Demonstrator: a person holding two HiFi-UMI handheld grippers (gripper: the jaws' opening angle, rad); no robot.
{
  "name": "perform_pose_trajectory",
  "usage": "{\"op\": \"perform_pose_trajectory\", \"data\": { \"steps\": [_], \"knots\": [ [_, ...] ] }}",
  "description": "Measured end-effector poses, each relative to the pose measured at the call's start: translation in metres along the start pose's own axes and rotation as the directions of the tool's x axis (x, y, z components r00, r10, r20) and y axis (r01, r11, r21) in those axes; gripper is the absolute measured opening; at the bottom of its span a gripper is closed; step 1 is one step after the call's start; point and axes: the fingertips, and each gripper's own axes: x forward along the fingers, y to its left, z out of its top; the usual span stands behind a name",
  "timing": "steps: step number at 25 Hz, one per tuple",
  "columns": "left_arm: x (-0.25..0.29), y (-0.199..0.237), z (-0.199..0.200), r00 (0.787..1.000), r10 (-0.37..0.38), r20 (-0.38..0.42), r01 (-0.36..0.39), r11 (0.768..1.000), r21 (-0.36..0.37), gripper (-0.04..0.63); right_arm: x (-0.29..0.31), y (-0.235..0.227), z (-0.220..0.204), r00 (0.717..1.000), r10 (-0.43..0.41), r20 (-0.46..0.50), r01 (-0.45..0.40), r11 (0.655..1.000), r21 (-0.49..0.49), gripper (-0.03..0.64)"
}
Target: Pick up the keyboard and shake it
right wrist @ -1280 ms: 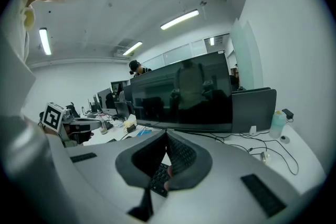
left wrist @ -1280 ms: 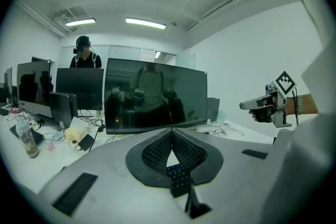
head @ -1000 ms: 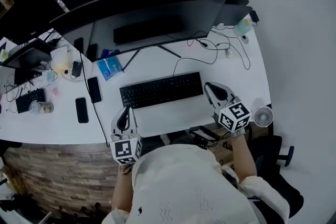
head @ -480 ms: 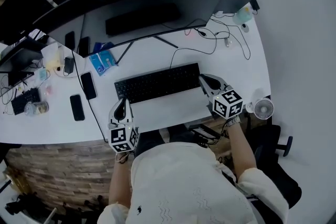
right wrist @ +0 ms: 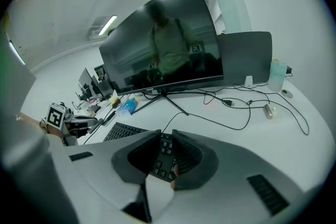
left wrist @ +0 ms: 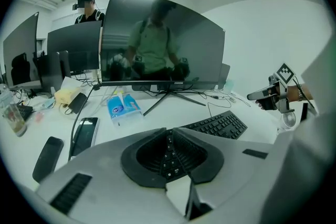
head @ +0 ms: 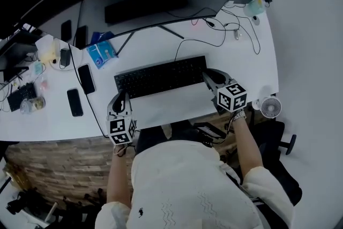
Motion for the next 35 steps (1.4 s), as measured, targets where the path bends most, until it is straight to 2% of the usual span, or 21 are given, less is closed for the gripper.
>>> {"op": "perform_pose_trajectory", "data": {
  "steps": [4, 5, 6, 7, 14, 19, 26, 35],
  "knots": [
    [0.012, 0.016, -0.019, 0.998, 0.018, -0.056, -0.018, 1.000, -0.004, 0.031, 0.012, -0.008, -0.014, 0.999, 0.000, -0.040, 0.001, 1.000, 0.014, 0.087],
    [0.015, 0.020, -0.023, 0.997, 0.019, -0.071, -0.020, 1.000, -0.018, 0.068, 0.015, -0.009, -0.017, 0.999, 0.000, -0.049, 0.000, 1.000, 0.015, 0.093],
    [0.018, 0.023, -0.027, 0.996, 0.018, -0.085, -0.021, 0.999, -0.036, 0.132, 0.017, -0.011, -0.020, 0.998, 0.000, -0.057, 0.000, 1.000, 0.016, 0.101],
    [0.021, 0.026, -0.031, 0.995, 0.017, -0.097, -0.022, 0.998, -0.053, 0.144, 0.019, -0.012, -0.023, 0.998, -0.001, -0.063, 0.002, 1.000, 0.015, 0.106],
    [0.036, 0.042, -0.045, 0.988, 0.019, -0.154, -0.035, 0.995, -0.099, 0.147, 0.032, -0.025, -0.040, 0.994, -0.027, -0.108, 0.031, 0.999, 0.035, 0.149],
    [0.046, 0.054, -0.056, 0.979, 0.012, -0.203, -0.037, 0.992, -0.118, 0.193, 0.043, -0.040, -0.056, 0.986, -0.057, -0.160, 0.065, 0.997, 0.047, 0.190],
    [0.054, 0.072, -0.068, 0.967, 0.016, -0.254, -0.062, 0.983, -0.172, 0.193, 0.058, -0.066, -0.073, 0.972, -0.078, -0.220, 0.097, 0.992, 0.077, 0.218],
    [0.059, 0.076, -0.073, 0.963, -0.029, -0.269, -0.035, 0.973, -0.228, 0.197, 0.067, -0.075, -0.086, 0.968, 0.011, -0.253, 0.035, 0.983, 0.179, 0.245]
  ]
}}
